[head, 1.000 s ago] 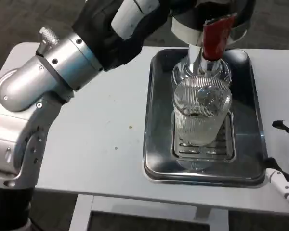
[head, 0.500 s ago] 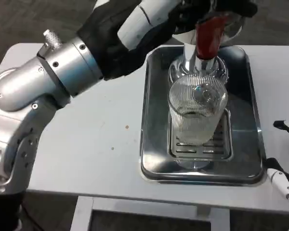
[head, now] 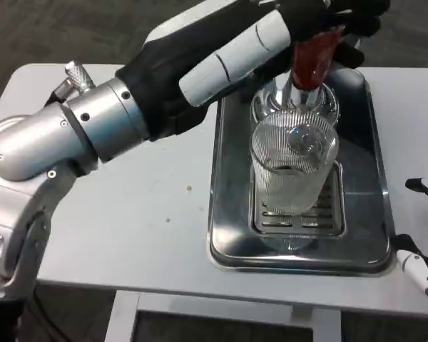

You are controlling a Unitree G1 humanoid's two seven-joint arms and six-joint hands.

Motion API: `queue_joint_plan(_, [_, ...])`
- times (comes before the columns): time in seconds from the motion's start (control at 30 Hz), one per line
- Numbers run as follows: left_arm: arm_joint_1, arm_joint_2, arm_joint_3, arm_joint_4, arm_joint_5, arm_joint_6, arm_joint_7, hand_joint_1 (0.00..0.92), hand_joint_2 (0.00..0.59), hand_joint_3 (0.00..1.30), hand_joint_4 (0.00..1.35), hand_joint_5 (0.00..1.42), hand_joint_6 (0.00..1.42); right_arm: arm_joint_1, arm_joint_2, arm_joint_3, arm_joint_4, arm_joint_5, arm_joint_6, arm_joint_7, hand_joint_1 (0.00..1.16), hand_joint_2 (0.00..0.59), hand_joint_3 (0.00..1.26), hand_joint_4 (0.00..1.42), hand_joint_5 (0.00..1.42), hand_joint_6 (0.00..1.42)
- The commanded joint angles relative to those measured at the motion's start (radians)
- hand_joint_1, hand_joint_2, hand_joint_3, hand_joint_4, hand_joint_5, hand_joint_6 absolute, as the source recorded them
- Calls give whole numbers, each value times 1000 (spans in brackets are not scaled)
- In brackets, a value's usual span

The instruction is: Grasp the cup under the faucet to collect the drink, then remove the cup.

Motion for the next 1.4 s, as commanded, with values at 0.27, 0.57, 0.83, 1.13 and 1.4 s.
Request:
queue_joint_plan(0.27, [50, 48, -65, -30, 79, -82, -51, 0, 68, 186, 130, 243, 191, 24, -1, -9, -20, 24, 13, -11, 412, 485, 114, 0, 0, 50])
queue_joint_plan(0.57, [54, 65, -89, -11, 132, -140, -56, 0, 67, 186, 130, 240, 181, 24, -7, -8, -18, 31, 23, -10, 412, 485, 114, 0, 0, 50])
queue_joint_plan(0.83, [56, 77, -108, 6, 171, -196, -53, 0, 68, 176, 121, 231, 162, 29, -7, -7, -20, 32, 30, -10, 412, 485, 114, 0, 0, 50])
queue_joint_plan(1.13, [51, 101, -127, 14, 238, -266, -61, 0, 70, 175, 115, 221, 161, 29, -6, 0, -23, 30, 40, -9, 412, 485, 114, 0, 0, 50])
queue_joint_plan(1.4, [60, 108, -136, 17, 249, -291, -60, 0, 69, 168, 111, 217, 158, 28, -3, 7, -26, 28, 49, -12, 412, 485, 114, 0, 0, 50])
